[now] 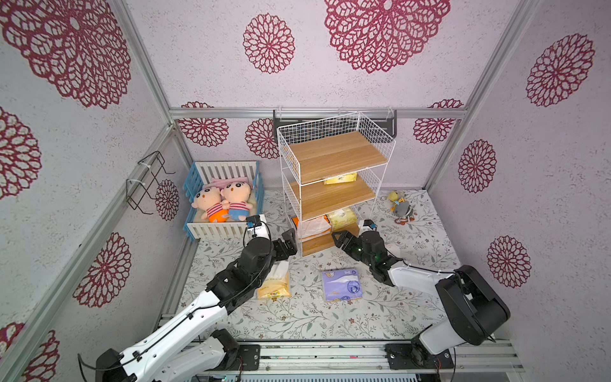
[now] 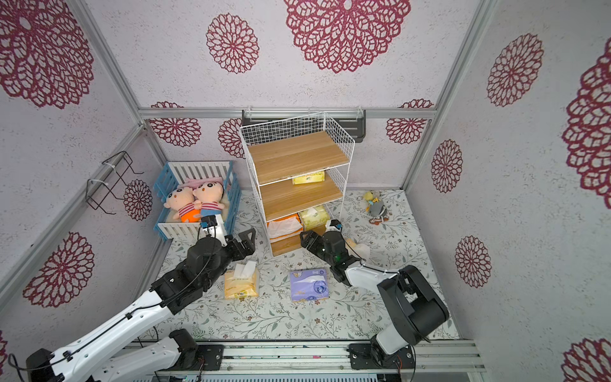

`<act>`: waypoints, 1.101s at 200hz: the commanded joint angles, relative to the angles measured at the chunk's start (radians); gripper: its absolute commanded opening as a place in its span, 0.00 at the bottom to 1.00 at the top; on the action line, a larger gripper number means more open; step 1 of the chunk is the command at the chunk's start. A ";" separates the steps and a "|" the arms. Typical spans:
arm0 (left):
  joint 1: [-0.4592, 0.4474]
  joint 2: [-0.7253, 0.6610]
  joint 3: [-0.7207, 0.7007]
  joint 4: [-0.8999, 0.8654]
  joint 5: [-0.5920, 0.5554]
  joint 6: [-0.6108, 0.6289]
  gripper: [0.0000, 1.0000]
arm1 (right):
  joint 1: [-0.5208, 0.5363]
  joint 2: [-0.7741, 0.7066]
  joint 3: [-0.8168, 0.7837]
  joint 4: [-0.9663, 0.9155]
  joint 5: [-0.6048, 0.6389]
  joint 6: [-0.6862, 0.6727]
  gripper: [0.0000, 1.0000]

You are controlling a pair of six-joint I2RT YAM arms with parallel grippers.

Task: Remove the tissue boxes from the shelf
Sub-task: Pick up a box of tissues from the shelf.

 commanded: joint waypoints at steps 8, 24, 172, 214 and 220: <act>0.026 -0.058 -0.044 -0.062 -0.057 -0.010 0.97 | -0.003 0.065 0.088 0.055 0.027 0.032 0.84; 0.051 -0.058 -0.051 -0.067 -0.025 -0.010 0.97 | -0.003 0.094 0.118 0.035 0.059 0.040 0.83; 0.142 -0.125 -0.135 -0.072 0.044 -0.018 0.97 | 0.000 0.360 0.396 -0.091 0.096 0.053 0.74; 0.158 -0.159 -0.153 -0.086 0.047 -0.016 0.97 | 0.004 0.418 0.452 -0.121 0.101 0.053 0.73; 0.160 -0.161 -0.155 -0.087 0.048 -0.015 0.97 | 0.004 0.427 0.463 -0.127 0.099 0.053 0.73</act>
